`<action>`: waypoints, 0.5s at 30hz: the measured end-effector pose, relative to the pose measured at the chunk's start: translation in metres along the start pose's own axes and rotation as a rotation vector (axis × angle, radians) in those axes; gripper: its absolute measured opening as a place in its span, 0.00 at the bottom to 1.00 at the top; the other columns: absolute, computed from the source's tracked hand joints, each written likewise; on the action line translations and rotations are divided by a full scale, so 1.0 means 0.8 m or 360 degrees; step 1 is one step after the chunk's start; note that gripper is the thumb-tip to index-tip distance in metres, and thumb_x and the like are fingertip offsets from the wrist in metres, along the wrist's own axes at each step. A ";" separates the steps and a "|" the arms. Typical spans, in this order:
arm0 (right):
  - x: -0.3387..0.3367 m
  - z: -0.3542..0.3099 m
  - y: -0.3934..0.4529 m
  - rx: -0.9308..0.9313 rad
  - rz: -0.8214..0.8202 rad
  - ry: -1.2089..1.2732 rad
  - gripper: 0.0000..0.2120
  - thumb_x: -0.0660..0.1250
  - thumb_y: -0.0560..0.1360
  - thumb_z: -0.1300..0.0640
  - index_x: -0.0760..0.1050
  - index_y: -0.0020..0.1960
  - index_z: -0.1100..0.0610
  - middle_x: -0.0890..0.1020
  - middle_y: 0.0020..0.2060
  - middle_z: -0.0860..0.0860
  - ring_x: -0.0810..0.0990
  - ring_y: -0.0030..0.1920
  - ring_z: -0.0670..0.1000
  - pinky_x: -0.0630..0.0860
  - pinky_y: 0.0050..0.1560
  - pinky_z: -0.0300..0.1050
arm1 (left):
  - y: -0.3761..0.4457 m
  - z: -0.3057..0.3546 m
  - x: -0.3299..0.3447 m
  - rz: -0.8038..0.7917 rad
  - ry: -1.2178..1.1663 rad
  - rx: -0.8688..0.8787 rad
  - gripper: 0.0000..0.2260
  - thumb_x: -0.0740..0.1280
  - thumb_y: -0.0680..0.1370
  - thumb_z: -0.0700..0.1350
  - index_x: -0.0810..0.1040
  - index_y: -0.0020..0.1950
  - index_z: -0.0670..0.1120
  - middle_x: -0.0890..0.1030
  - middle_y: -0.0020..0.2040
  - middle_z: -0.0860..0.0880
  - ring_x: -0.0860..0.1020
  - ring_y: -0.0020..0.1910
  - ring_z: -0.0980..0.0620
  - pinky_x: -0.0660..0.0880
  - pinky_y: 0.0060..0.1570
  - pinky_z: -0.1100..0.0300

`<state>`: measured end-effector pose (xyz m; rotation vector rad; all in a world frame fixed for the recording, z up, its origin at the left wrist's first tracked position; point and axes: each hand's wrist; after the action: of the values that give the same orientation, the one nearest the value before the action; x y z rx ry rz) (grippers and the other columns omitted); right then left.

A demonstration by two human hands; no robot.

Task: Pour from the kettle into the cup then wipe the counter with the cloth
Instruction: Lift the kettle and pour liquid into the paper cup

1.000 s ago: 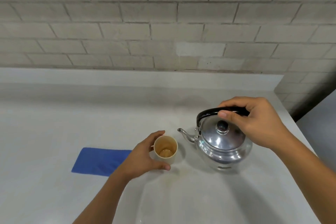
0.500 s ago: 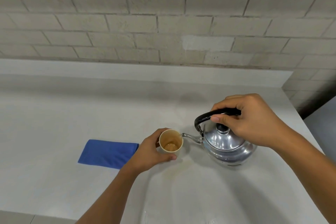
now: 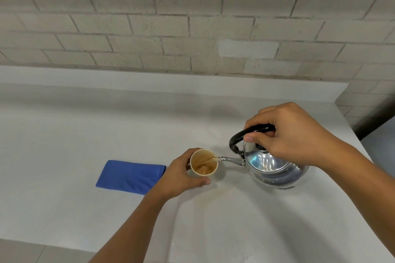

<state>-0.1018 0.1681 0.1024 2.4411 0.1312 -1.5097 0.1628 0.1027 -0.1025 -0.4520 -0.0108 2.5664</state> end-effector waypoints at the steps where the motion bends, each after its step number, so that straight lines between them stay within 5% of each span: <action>1: 0.000 0.000 0.001 -0.0015 0.0001 -0.0016 0.03 0.74 0.72 0.46 0.85 0.44 0.44 0.81 0.32 0.40 0.79 0.35 0.43 0.78 0.37 0.45 | 0.000 0.000 0.000 -0.0002 -0.0002 -0.0001 0.35 0.86 0.65 0.49 0.75 0.66 0.65 0.82 0.63 0.61 0.81 0.64 0.59 0.78 0.57 0.68; 15: -0.004 -0.001 0.007 -0.0068 -0.0042 -0.0135 0.03 0.73 0.73 0.47 0.85 0.45 0.44 0.80 0.32 0.39 0.76 0.35 0.40 0.74 0.36 0.43 | 0.000 -0.002 0.000 -0.0007 -0.0022 -0.0014 0.36 0.86 0.64 0.48 0.75 0.69 0.61 0.82 0.64 0.58 0.80 0.65 0.56 0.78 0.59 0.67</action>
<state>-0.1014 0.1633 0.1068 2.3473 0.1777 -1.6019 0.1629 0.1024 -0.1043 -0.4368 -0.0277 2.5661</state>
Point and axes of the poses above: each hand's wrist, its own y-axis towards the middle knuckle, its own x-axis out of the palm, z = x × y
